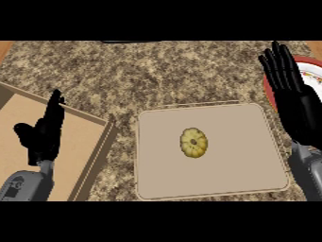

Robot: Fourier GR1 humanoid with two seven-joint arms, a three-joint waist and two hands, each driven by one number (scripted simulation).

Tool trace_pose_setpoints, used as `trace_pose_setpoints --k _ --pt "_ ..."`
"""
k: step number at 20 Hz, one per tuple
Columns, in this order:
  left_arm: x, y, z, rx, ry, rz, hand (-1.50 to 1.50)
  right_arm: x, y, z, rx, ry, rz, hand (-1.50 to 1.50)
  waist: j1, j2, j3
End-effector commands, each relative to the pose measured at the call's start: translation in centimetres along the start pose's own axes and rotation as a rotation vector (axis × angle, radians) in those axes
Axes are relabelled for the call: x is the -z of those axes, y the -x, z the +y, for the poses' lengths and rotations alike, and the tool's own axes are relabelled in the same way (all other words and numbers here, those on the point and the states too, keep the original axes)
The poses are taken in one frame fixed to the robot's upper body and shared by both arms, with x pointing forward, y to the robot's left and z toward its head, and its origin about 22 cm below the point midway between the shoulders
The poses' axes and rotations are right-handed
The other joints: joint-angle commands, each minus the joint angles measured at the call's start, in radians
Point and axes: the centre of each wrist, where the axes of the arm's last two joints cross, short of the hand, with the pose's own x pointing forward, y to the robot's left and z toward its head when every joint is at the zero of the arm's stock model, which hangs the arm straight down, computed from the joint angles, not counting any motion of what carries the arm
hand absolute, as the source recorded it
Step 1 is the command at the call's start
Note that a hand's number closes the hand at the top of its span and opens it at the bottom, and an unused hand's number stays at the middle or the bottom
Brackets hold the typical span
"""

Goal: Pick the squash from the tray and place it in the plate

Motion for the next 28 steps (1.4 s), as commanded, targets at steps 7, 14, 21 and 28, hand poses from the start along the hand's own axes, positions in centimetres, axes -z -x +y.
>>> trace_pose_setpoints --k 7,14,21,28 --pt "-1.5 1.7 -2.4 -0.024 0.153 0.201 0.00 6.7 -7.9 -4.3 -0.710 -0.330 -0.071 1.50 0.011 -0.006 -0.070" --pt "-4.1 2.1 -3.9 -0.055 0.252 0.311 0.00 4.6 -1.1 -2.6 -0.407 -0.044 -0.066 -1.50 0.051 0.009 -0.029" --pt "-3.8 2.5 -2.0 -0.071 0.232 0.324 0.00 5.0 -3.1 -2.5 -0.535 -0.262 -0.016 -1.50 0.026 0.004 -0.034" --pt "-4.3 1.7 -2.2 -0.068 0.220 0.332 0.00 5.0 -5.5 -1.0 -0.852 -0.577 0.176 -1.50 0.030 -0.002 -0.035"
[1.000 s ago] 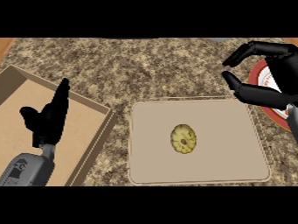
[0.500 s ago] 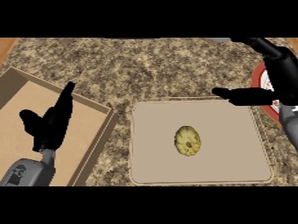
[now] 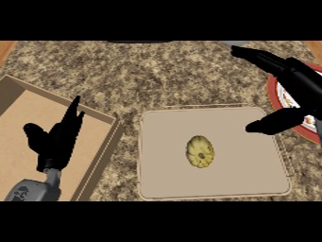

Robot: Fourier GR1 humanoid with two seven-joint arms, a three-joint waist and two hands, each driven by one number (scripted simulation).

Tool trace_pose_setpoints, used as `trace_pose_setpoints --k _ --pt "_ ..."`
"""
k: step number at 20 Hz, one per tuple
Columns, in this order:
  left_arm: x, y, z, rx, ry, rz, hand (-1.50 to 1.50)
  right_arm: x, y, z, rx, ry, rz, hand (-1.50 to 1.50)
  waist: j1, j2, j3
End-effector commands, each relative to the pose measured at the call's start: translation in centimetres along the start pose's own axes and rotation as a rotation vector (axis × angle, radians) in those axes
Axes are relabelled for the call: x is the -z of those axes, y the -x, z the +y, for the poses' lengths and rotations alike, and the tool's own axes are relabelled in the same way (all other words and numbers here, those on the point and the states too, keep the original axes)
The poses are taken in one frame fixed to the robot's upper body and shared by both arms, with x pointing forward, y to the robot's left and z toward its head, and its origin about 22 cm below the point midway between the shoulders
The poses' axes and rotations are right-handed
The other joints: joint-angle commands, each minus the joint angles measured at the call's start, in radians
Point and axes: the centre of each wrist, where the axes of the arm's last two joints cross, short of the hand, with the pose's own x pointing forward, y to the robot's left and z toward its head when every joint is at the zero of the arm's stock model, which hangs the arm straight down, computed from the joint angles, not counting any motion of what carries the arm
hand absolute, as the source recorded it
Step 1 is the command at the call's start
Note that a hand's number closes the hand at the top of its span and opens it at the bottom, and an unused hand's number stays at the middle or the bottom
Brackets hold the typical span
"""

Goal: Pick the squash from the tray and place it in the plate

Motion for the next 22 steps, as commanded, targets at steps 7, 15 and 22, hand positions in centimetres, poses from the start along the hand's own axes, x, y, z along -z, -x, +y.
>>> trace_pose_setpoints --k 7,15,22 --pt "-1.9 4.0 -0.7 -0.027 0.023 0.213 0.00 0.0 -4.5 3.0 -0.246 -0.258 0.148 -1.50 -0.009 0.013 -0.013" --pt "-2.1 3.3 -0.6 -0.016 0.036 0.212 0.00 -0.1 -7.6 9.9 -0.309 -0.273 0.192 -1.50 0.001 0.014 -0.012" --pt "-2.7 3.8 -0.3 -0.033 0.027 0.203 0.00 0.8 -8.3 11.5 -0.270 -0.348 0.268 -1.50 0.011 0.017 -0.012"
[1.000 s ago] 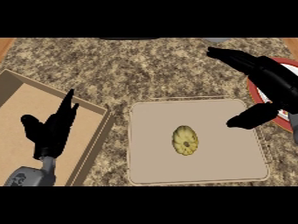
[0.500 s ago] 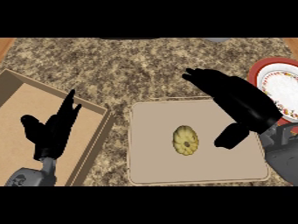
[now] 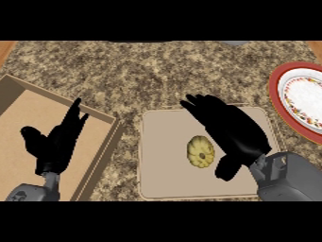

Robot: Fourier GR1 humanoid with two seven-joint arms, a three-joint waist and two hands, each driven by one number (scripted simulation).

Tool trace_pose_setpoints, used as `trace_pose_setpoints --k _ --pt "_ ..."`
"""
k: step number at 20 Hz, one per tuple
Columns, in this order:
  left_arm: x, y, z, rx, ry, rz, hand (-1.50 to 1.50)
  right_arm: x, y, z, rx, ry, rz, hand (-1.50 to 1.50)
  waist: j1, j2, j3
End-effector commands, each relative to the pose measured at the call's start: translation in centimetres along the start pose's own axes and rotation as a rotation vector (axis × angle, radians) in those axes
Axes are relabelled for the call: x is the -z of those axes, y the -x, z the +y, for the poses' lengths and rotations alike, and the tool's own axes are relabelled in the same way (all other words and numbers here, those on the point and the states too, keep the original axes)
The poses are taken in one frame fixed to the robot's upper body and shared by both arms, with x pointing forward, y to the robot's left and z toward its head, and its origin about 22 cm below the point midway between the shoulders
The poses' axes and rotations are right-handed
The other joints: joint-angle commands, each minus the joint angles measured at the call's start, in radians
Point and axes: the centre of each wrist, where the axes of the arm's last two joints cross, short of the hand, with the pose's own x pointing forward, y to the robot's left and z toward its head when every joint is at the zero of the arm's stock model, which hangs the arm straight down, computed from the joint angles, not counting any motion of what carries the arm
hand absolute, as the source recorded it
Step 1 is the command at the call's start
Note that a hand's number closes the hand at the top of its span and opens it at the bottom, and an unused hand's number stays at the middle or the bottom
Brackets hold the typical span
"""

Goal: Pick the squash from the tray and place it in the plate

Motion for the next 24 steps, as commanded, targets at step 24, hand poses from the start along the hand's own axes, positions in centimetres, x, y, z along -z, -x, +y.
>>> trace_pose_setpoints --k 24 --pt "-0.5 2.9 -0.1 0.006 0.000 0.190 0.00 3.5 0.2 6.3 -0.129 -0.054 0.110 -1.50 0.004 0.017 -0.013"
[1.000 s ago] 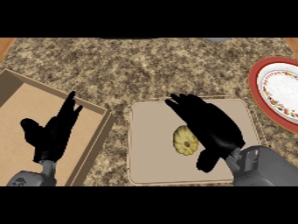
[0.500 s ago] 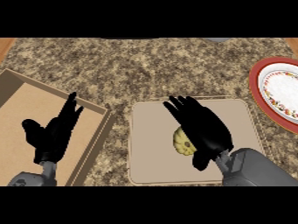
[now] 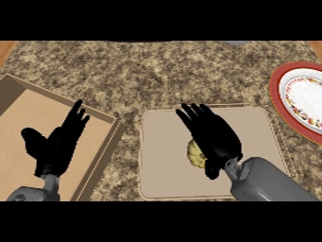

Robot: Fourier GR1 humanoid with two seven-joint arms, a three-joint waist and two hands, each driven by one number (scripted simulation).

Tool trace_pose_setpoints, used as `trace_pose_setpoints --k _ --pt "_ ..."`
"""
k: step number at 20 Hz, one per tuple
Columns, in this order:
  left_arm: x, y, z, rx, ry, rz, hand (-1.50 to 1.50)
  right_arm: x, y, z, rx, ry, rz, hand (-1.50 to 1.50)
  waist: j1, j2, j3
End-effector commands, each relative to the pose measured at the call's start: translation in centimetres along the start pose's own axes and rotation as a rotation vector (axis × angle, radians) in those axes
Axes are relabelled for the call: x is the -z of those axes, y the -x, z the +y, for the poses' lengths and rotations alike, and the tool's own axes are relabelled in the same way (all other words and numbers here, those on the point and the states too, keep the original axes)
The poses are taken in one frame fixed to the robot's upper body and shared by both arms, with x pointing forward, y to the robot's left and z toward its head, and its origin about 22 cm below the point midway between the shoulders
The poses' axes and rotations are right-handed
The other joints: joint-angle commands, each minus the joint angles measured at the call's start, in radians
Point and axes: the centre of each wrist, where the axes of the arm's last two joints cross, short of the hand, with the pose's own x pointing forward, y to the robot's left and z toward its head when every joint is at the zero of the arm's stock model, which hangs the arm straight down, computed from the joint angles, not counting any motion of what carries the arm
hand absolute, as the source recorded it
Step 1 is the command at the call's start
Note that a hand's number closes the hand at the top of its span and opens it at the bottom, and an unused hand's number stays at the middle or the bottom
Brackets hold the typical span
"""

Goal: Pick the squash from the tray and place it in the plate

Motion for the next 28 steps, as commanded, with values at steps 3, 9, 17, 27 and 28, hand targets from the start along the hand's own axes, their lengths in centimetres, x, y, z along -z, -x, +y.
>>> trace_pose_setpoints --k 3,9,17,27,28 --pt "-0.9 3.6 -1.5 -0.013 0.004 0.170 0.00 1.5 -0.1 2.3 -0.024 -0.035 0.011 -1.50 0.004 0.014 -0.015" --pt "-1.3 4.0 -1.0 -0.019 -0.008 0.184 0.00 0.8 1.1 2.7 -0.146 -0.055 -0.061 1.50 -0.002 0.012 -0.014" --pt "-0.8 4.3 -0.8 0.000 0.001 0.196 0.00 2.9 0.5 1.3 -0.196 0.050 -0.088 1.50 0.000 0.015 -0.015" --pt "-2.1 3.9 1.3 -0.032 -0.087 0.193 0.00 -6.8 0.9 3.9 0.331 0.427 0.020 1.50 -0.082 0.000 -0.013" --pt "-3.3 5.1 1.1 -0.027 -0.079 0.196 0.00 -7.6 1.4 3.3 0.335 0.507 0.025 1.50 -0.080 -0.002 -0.014"
